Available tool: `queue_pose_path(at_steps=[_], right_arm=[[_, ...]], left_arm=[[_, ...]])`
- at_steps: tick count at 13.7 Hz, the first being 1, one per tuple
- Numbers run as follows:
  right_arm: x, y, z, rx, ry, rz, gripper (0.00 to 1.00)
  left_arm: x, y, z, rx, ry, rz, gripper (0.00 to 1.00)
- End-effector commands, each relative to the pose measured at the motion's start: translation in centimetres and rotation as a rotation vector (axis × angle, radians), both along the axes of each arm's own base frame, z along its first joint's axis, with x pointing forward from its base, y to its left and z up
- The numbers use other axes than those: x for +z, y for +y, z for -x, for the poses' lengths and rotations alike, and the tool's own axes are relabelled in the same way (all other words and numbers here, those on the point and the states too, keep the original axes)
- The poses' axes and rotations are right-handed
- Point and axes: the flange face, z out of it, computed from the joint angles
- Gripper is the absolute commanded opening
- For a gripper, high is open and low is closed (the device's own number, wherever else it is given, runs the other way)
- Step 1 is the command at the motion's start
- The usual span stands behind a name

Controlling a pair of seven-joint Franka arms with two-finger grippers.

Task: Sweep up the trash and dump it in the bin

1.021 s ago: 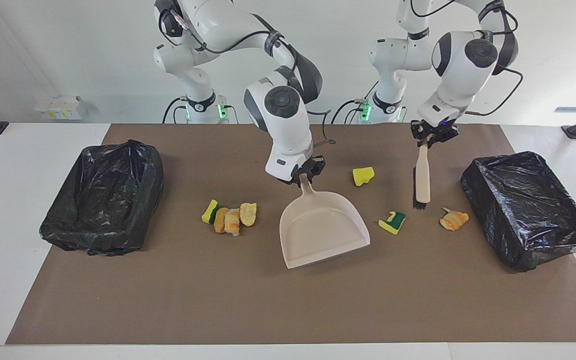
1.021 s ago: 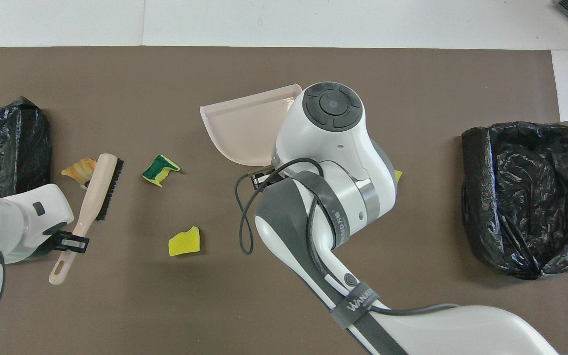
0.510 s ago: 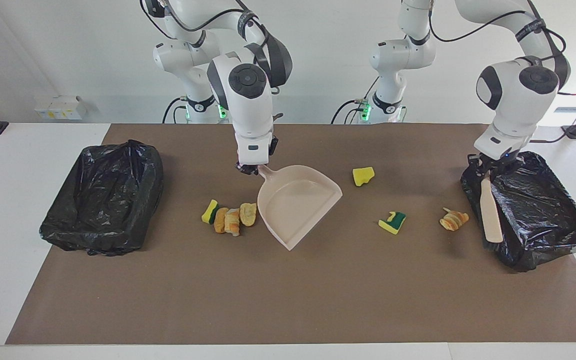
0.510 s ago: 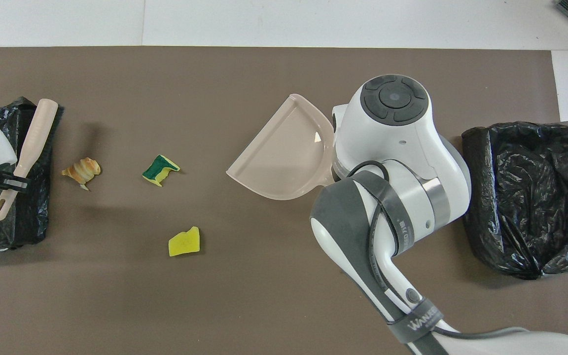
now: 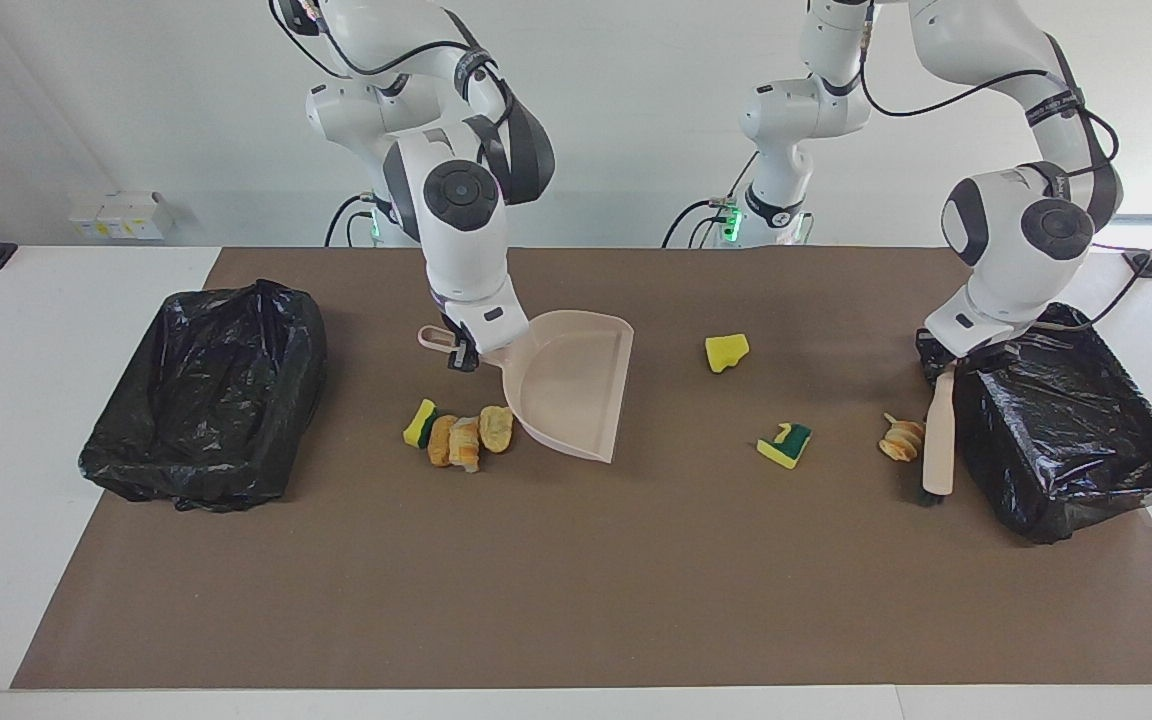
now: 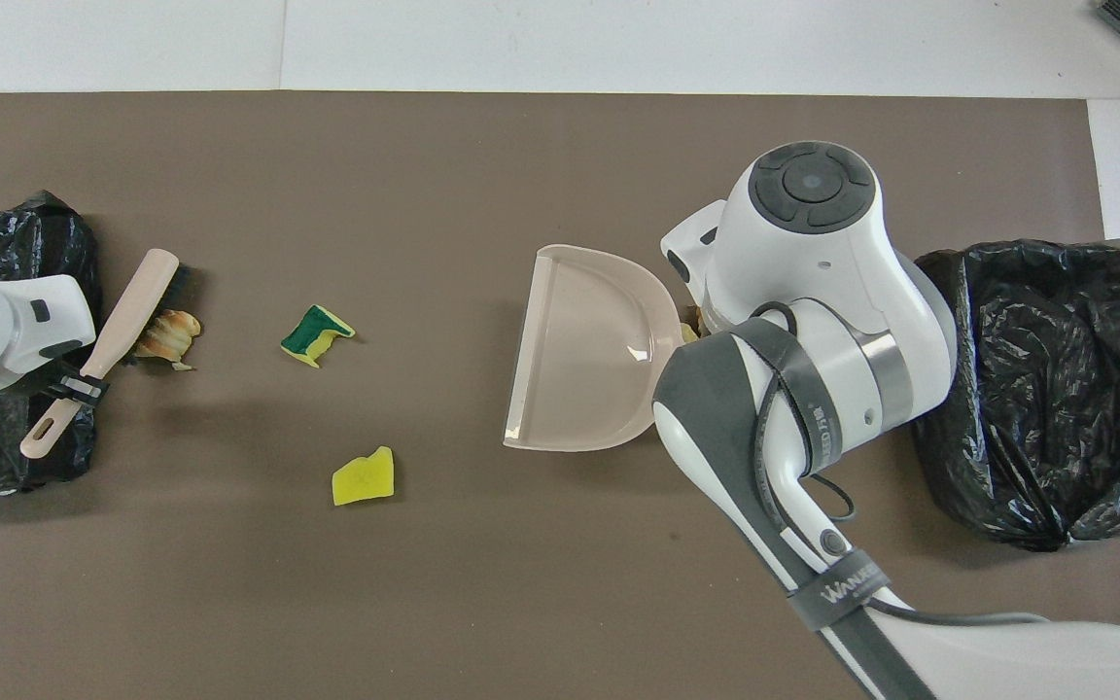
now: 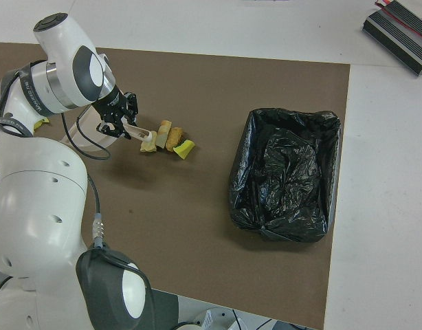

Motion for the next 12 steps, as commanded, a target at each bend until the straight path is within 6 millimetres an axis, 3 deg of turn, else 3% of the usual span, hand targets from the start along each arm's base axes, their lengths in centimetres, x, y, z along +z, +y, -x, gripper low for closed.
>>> queue_pose_path(at_steps=[1,5,8,12], right_arm=[[-2.0,0.9,0.0,0.085,-0.027,-0.004,0.00],[-5.5,3.3,2.0,0.092,-0.014,0.008,0.00],[-6.7,4.4,2.8,0.029,-0.016,0.012,0.00],[-8.8,6.0,3.6,0.054,-0.026,0.016,0.00]], left_arm=[[-0.7,-1.7,4.0,-0.042,0.041,0.014,0.00],[-1.8,-4.0,7.0,-0.026,0.077,0.179,0.00],[-0.6,-3.9,7.7,0.009,0.087,0.363,0.00],[1.2,-1.1,6.1,0.072,-0.005,0.367,0.00]])
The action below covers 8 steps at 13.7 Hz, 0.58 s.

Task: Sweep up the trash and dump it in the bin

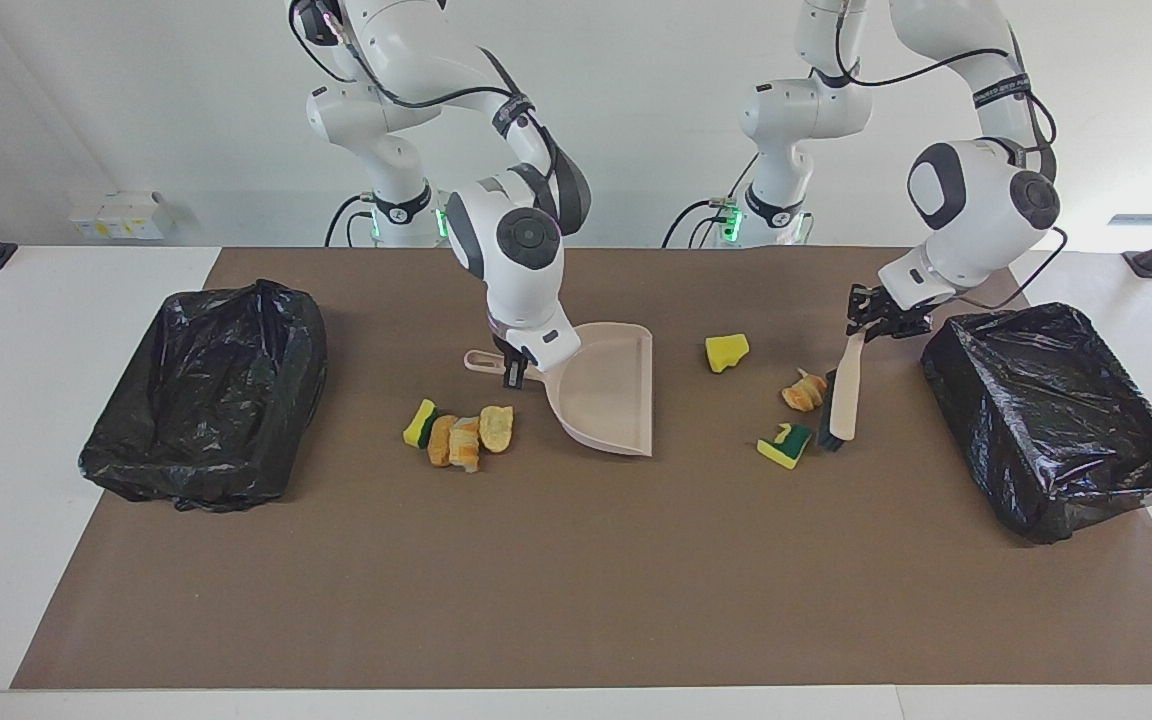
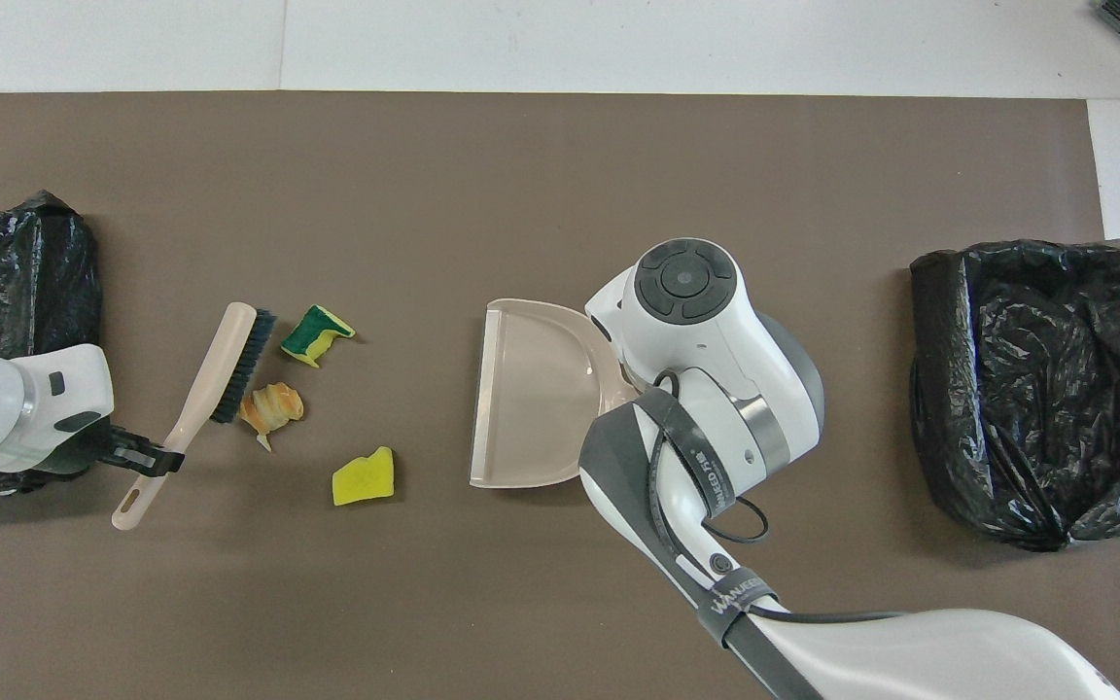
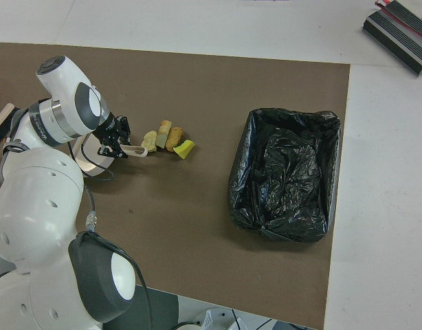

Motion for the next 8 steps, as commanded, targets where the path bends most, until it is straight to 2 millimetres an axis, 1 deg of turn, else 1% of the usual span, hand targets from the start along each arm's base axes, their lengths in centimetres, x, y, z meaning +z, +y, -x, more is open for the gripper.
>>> queue_pose_path(at_steps=[1,2,3,4,5,6,7,8], right_arm=[[-1.2,0.9,0.6,-0.003,-0.012,0.013,0.00],[-1.2,0.9,0.5,-0.004,-0.016,0.011,0.00],[-1.3,0.9,0.5,-0.003,-0.015,0.013,0.00],[-1.8,1.1,0.6,-0.001,-0.012,0.016,0.00],[-2.2,1.8,0.9,0.004,-0.012,0.019,0.00],[-2.1,2.0,0.9,0.004,-0.017,0.017,0.00],[-2.1,1.9,0.9,0.004,-0.021,0.018,0.00],[-2.1,1.9,0.9,0.011,-0.027,0.019,0.00]], left_arm=[[1.0,2.9,-1.2,0.053,-0.104,-0.005,0.00],[0.8,3.9,-1.8,0.070,-0.143,-0.022,0.00],[0.0,4.3,-2.1,0.053,-0.145,-0.059,0.00],[-0.9,4.3,-2.3,0.069,-0.136,-0.079,0.00],[-1.6,3.5,-2.1,0.083,-0.109,-0.081,0.00],[-1.9,2.4,-1.8,0.100,-0.088,-0.083,0.00],[-2.3,0.2,-1.7,0.098,-0.068,-0.099,0.00],[-2.5,-1.4,-1.8,0.057,-0.065,-0.158,0.00]])
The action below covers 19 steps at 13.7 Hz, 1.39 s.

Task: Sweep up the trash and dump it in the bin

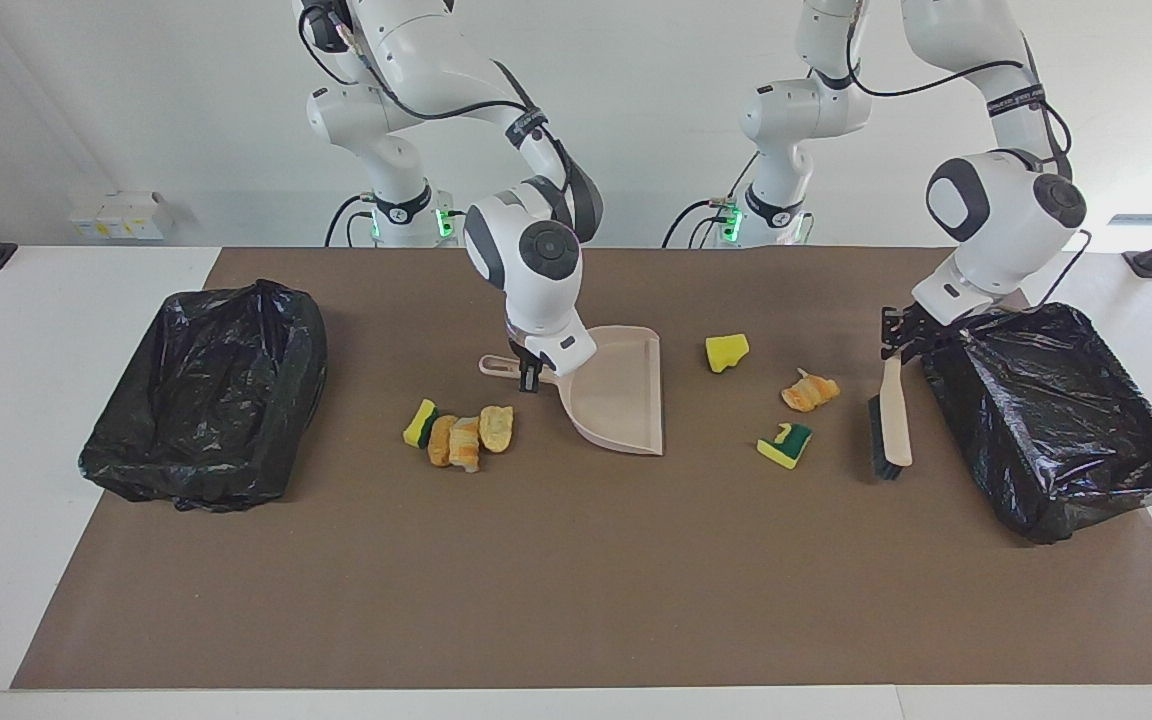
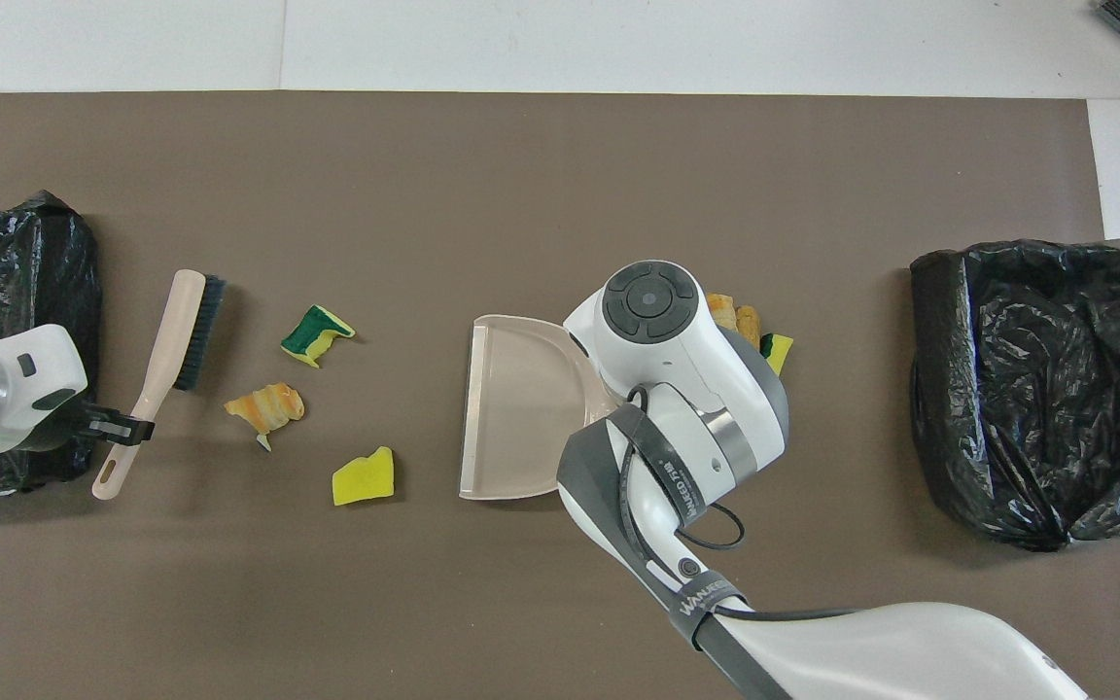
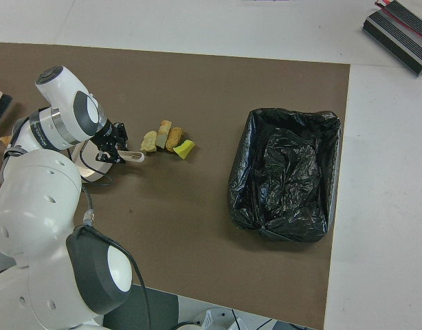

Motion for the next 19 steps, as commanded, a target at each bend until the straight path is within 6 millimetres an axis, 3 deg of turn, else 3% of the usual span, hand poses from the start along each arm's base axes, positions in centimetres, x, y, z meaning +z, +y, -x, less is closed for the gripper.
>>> queue_pose_path(at_steps=[1,5,8,9,14,19], right_arm=[[-0.2,0.0,0.1,-0.011,-0.029,0.016,0.00],[0.0,0.2,0.5,-0.059,-0.031,0.034,0.00],[0.5,2.6,2.2,-0.153,-0.124,0.106,0.00],[0.6,2.6,2.1,-0.158,-0.145,0.113,0.00],[0.1,2.3,2.2,-0.119,-0.152,0.102,0.00],[-0.1,1.3,1.6,-0.017,-0.132,0.091,0.00]], left_arm=[[-0.5,-5.0,0.1,-0.050,0.022,-0.110,0.00],[-1.6,-10.0,1.2,-0.164,0.096,-0.129,0.00],[-1.6,-16.0,4.2,-0.350,0.136,-0.135,0.00],[-1.7,-16.4,4.7,-0.397,0.136,-0.132,0.00],[-1.2,-16.2,5.4,-0.447,0.170,-0.141,0.00],[0.5,-11.7,4.0,-0.087,0.169,-0.165,0.00]])
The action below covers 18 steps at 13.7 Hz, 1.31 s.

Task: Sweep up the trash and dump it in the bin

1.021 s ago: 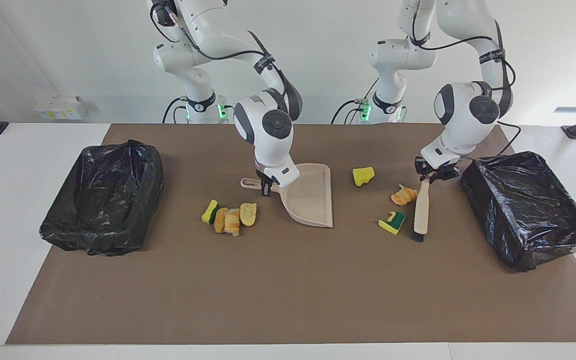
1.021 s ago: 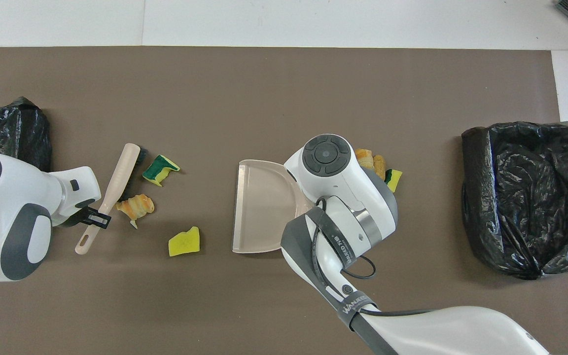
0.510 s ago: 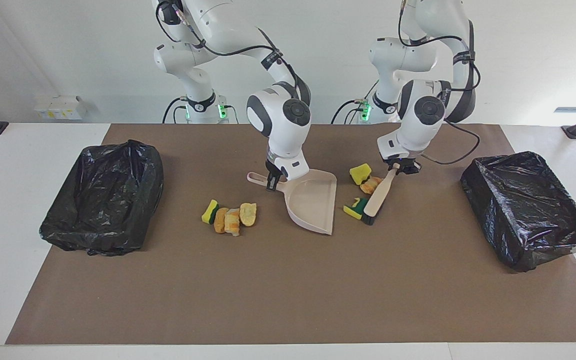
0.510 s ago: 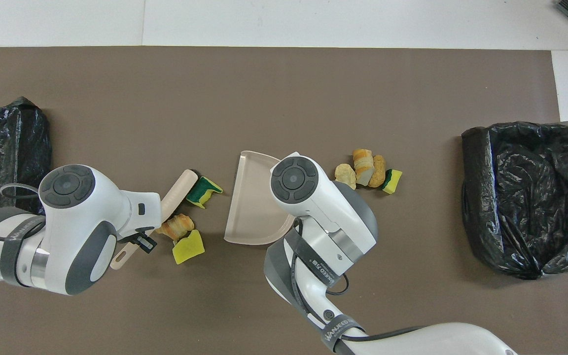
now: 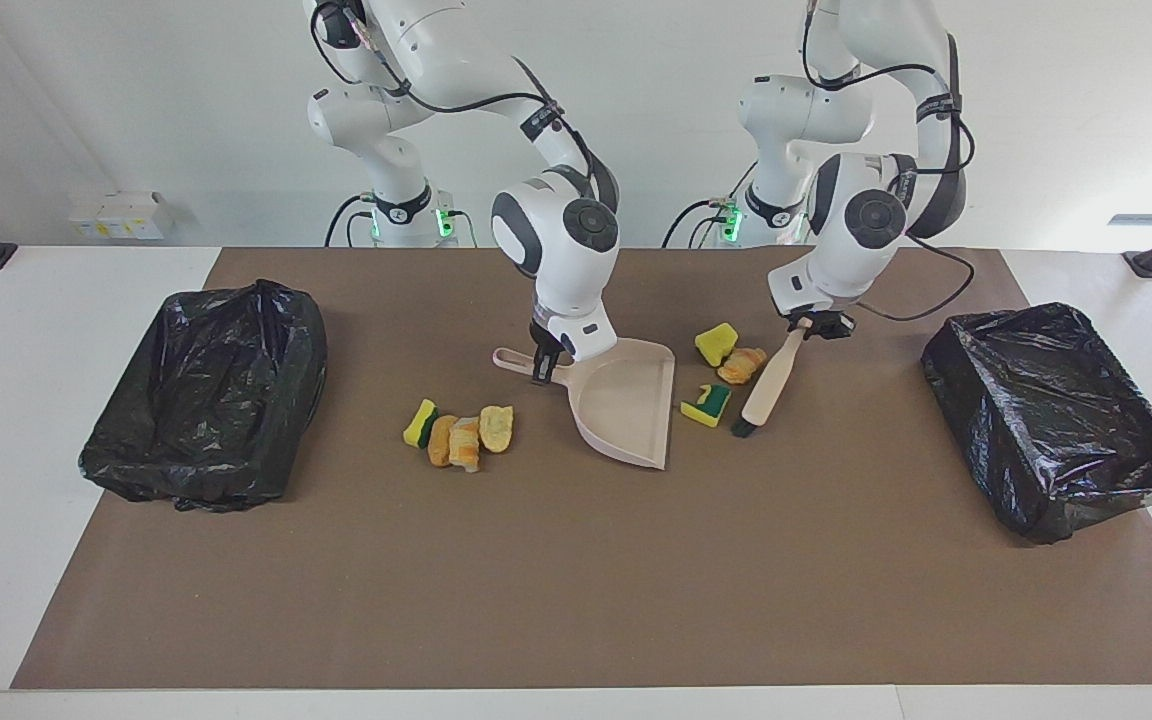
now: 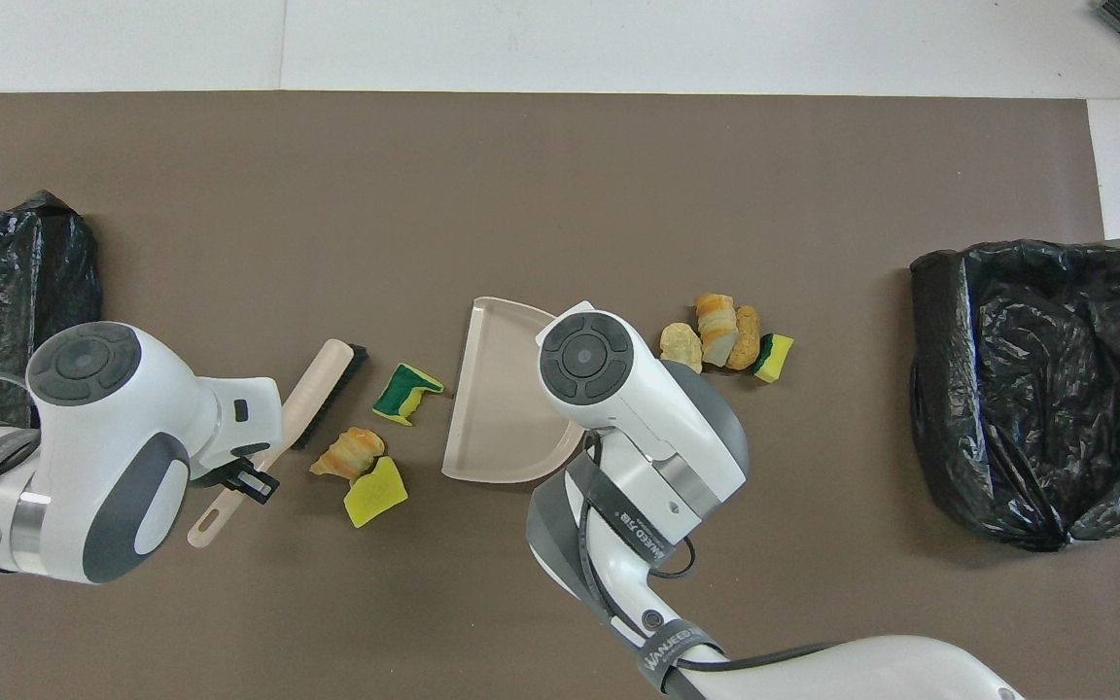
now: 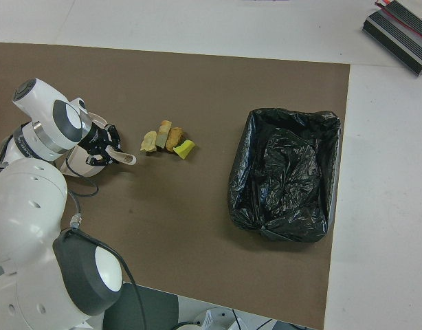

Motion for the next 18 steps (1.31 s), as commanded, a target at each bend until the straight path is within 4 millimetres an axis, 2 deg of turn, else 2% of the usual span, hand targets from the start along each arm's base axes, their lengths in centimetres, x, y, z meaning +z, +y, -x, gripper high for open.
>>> queue_pose_path(at_steps=[1,2,5,8,9,12,14,16,18], right_arm=[[-0.4,-1.8,-0.5,0.110,0.005,0.000,0.00],[-0.4,-1.8,-0.6,0.156,0.000,0.004,0.00],[-0.8,-2.3,-0.8,0.244,-0.011,0.017,0.00],[-0.8,-2.2,-0.4,0.284,-0.008,0.019,0.00],[-0.9,-2.3,-0.4,0.283,-0.007,0.020,0.00],[-1.1,-2.4,-0.2,0.249,-0.009,0.023,0.00],[-1.1,-2.4,-0.1,0.225,-0.004,0.029,0.00],[-0.6,-2.6,0.1,0.214,0.039,0.067,0.00],[0.6,-1.9,0.2,0.154,0.049,0.097,0.00]], left_arm=[[1.0,3.4,0.0,0.203,-0.012,-0.039,0.00],[1.1,3.7,0.5,0.287,-0.014,-0.058,0.00],[-0.4,3.3,5.1,0.516,0.003,-0.126,0.00],[-0.9,0.5,8.5,0.644,0.018,-0.163,0.00],[-0.8,-1.4,9.4,0.677,0.004,-0.187,0.00],[-0.6,-5.0,10.9,0.694,-0.008,-0.219,0.00],[-1.9,-8.6,11.1,0.598,-0.022,-0.187,0.00],[-2.8,-9.9,10.4,0.586,-0.011,-0.187,0.00],[-2.6,-11.0,9.9,0.611,0.000,-0.147,0.00]])
